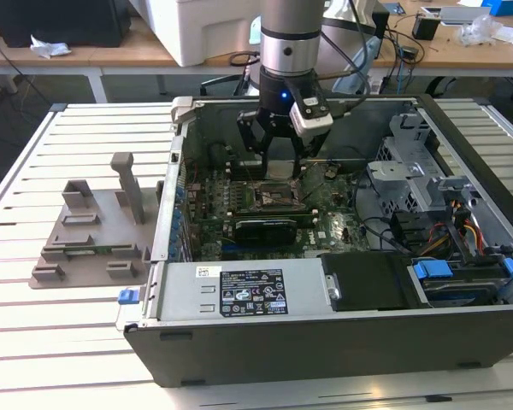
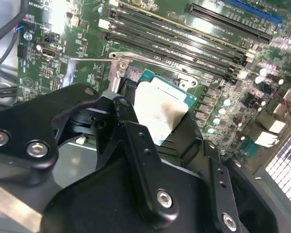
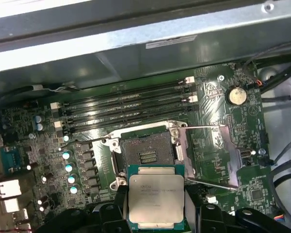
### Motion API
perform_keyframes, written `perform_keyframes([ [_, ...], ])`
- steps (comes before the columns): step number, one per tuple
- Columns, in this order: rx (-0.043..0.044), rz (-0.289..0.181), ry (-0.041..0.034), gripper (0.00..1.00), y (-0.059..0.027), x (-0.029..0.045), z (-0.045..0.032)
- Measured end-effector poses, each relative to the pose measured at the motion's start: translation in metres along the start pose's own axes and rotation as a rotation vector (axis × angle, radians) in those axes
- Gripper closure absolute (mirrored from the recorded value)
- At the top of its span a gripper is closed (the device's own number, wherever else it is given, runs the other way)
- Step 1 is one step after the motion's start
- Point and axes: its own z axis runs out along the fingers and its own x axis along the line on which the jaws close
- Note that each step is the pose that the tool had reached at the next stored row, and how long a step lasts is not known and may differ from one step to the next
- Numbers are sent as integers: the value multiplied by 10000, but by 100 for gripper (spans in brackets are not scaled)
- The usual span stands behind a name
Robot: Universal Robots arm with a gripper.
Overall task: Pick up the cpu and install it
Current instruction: 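Place the cpu into insertion slot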
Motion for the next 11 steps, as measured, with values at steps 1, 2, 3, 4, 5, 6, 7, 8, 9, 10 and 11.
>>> perform_keyframes([
  [1, 2, 183, 10, 45, 0, 0, 0],
  [2, 6, 337, 19, 45, 0, 0, 0],
  [3, 8, 528, 31, 45, 0, 0, 0],
  [4, 11, 719, 42, 45, 0, 0, 0],
  [5, 12, 820, 48, 45, 0, 0, 0],
  [6, 14, 963, 56, 45, 0, 0, 0],
  [7, 17, 1138, 67, 45, 0, 0, 0],
  [8, 19, 1263, 74, 45, 0, 0, 0],
  [9, 20, 1370, 80, 45, 0, 0, 0],
  [10, 23, 1544, 90, 45, 0, 0, 0],
  [11, 24, 1643, 96, 45, 0, 0, 0],
])
